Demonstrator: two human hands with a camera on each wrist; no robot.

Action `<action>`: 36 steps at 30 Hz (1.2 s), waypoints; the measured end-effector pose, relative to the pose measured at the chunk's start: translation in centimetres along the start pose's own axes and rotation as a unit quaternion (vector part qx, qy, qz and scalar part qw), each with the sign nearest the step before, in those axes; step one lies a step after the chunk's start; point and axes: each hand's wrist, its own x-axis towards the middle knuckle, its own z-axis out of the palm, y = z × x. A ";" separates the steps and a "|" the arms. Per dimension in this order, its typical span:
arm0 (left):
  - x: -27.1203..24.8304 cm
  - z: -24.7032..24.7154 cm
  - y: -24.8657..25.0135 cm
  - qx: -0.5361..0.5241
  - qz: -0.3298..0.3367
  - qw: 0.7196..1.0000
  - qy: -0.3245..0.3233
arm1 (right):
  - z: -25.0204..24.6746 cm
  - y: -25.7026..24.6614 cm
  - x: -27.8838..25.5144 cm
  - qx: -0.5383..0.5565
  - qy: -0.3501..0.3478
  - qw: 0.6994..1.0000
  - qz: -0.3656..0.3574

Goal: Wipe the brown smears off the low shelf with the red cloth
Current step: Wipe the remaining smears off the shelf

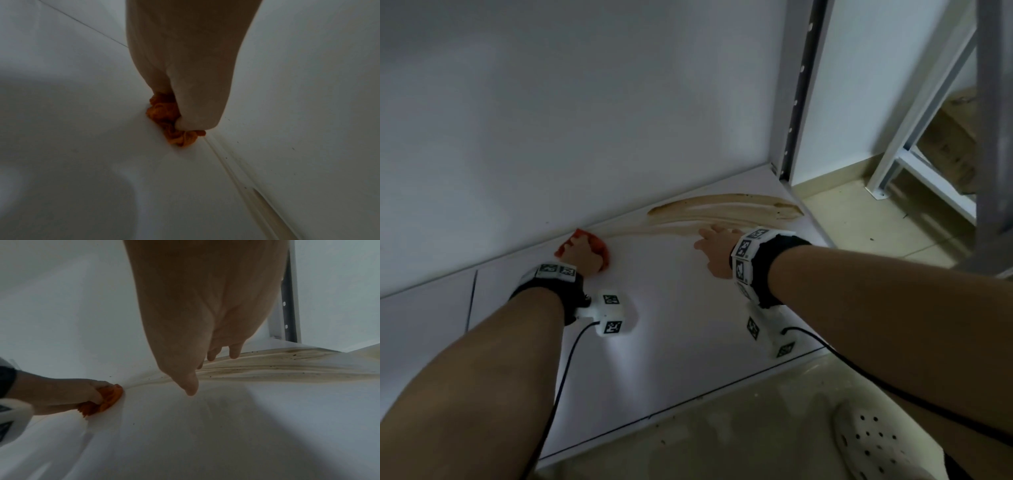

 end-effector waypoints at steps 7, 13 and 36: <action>-2.7 0.9 5.7 0.014 0.138 0.987 -0.086 | -0.7 -0.5 0.5 0.011 -0.075 0.997 0.004; -4.4 0.3 2.4 0.061 0.195 0.970 -0.131 | -0.6 -0.1 0.1 -0.049 -0.080 0.996 -0.001; -6.3 2.1 10.0 0.084 0.236 0.956 -0.153 | -2.2 1.4 -1.7 -0.019 -0.075 0.997 0.028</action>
